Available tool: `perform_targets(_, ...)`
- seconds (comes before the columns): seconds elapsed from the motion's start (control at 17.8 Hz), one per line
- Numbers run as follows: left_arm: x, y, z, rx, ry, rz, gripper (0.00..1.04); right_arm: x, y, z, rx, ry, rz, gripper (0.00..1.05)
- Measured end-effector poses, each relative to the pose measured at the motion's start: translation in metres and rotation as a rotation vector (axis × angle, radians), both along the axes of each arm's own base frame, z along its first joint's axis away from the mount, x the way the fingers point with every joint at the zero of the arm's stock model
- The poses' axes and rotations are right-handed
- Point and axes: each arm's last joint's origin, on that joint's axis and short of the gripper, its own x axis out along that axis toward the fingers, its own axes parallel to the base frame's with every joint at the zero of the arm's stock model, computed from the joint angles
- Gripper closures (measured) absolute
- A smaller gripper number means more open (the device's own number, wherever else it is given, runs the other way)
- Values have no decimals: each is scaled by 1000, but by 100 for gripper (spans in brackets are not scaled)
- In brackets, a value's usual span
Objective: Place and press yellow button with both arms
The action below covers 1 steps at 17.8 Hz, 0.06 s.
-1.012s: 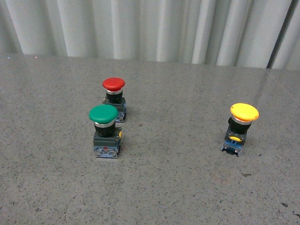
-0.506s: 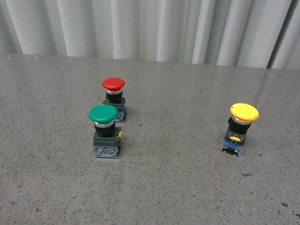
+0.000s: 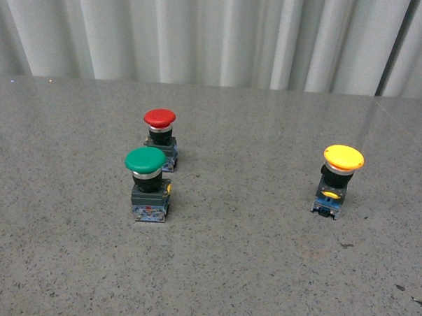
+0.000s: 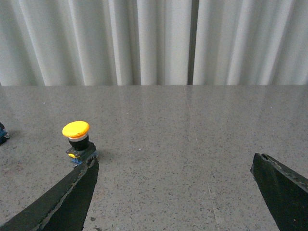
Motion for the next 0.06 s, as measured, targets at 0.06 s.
perform_targets(0.06, 0, 0, 0, 0, 0, 0, 7, 0, 0, 0, 0, 0, 0, 7)
